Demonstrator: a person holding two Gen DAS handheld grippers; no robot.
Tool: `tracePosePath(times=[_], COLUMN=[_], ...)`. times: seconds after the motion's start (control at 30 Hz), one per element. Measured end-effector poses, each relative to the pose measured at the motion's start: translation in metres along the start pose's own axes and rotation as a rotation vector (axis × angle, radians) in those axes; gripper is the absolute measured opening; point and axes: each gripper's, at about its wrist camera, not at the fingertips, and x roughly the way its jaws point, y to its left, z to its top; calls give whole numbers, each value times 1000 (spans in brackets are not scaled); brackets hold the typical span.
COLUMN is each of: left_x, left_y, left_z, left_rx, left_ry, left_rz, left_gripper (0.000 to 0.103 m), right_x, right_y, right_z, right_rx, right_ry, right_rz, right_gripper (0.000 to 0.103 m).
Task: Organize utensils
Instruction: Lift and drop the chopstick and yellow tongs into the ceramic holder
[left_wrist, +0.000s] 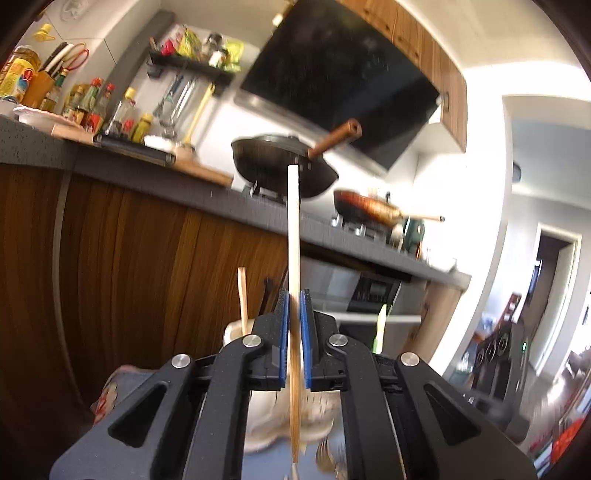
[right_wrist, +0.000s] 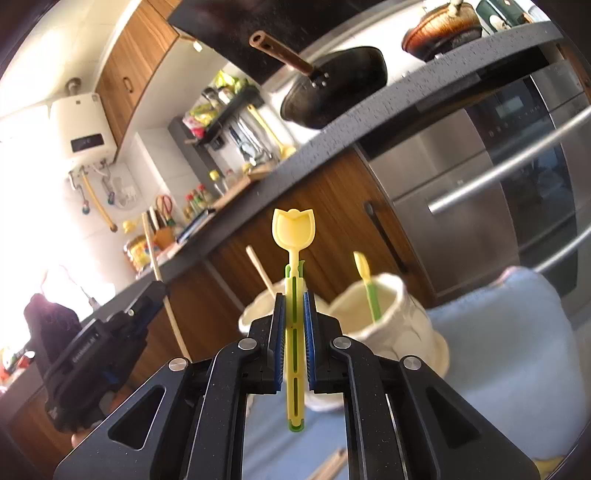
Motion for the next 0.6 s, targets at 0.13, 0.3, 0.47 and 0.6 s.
tracePosePath(times=[0.13, 0.3, 0.47, 0.6], left_x=[6, 22, 38, 51], left_y=[-1, -6, -12, -8], left_z=[12, 21, 22, 15], left_rx=[2, 35, 90, 98], left_ry=[-84, -145, -185, -167], left_rz=[-3, 0, 30, 55], left_gripper=[6, 6, 6, 6], right_x=[7, 18, 26, 34], right_y=[-1, -1, 1, 0], right_z=[7, 22, 35, 33], right_rx=[-23, -78, -144, -204], right_ry=[-56, -100, -135, -138], right_rz=[-3, -23, -55, -106], right_gripper=[10, 10, 10, 10])
